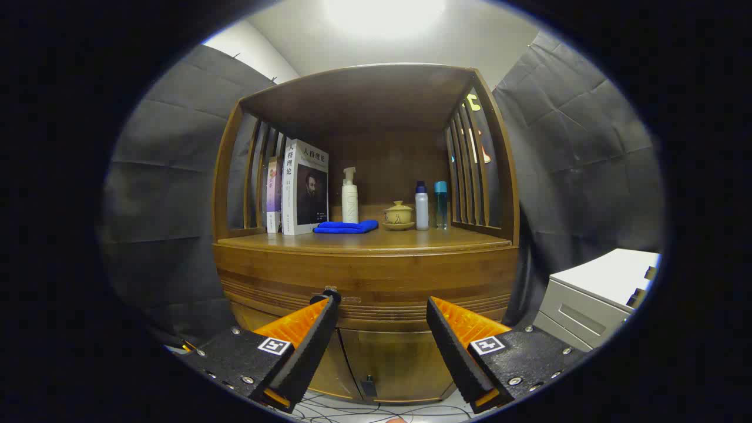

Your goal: Pull open the drawer, take out the items inside it, and place them on the countertop above the cabinet.

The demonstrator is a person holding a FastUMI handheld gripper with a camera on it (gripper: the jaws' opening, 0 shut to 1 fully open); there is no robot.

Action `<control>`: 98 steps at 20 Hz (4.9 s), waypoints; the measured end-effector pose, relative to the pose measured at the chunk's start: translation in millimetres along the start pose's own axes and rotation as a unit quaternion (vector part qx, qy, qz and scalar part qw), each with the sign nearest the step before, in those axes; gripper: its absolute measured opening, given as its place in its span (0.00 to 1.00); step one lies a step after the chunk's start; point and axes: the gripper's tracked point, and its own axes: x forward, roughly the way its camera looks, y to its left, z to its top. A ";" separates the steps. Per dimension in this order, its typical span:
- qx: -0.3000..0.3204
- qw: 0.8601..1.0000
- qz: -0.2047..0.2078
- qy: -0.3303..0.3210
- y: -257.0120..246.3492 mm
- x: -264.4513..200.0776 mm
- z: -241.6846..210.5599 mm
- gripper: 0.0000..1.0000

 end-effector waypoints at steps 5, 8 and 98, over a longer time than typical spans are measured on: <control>0.003 1.000 -0.001 -0.004 -0.4 -0.6 3.1 0.95; 0.001 1.000 0.001 -0.008 0.2 -2.5 4.4 0.95; -0.095 0.988 0.125 0.005 117.4 -92.5 -43.7 0.47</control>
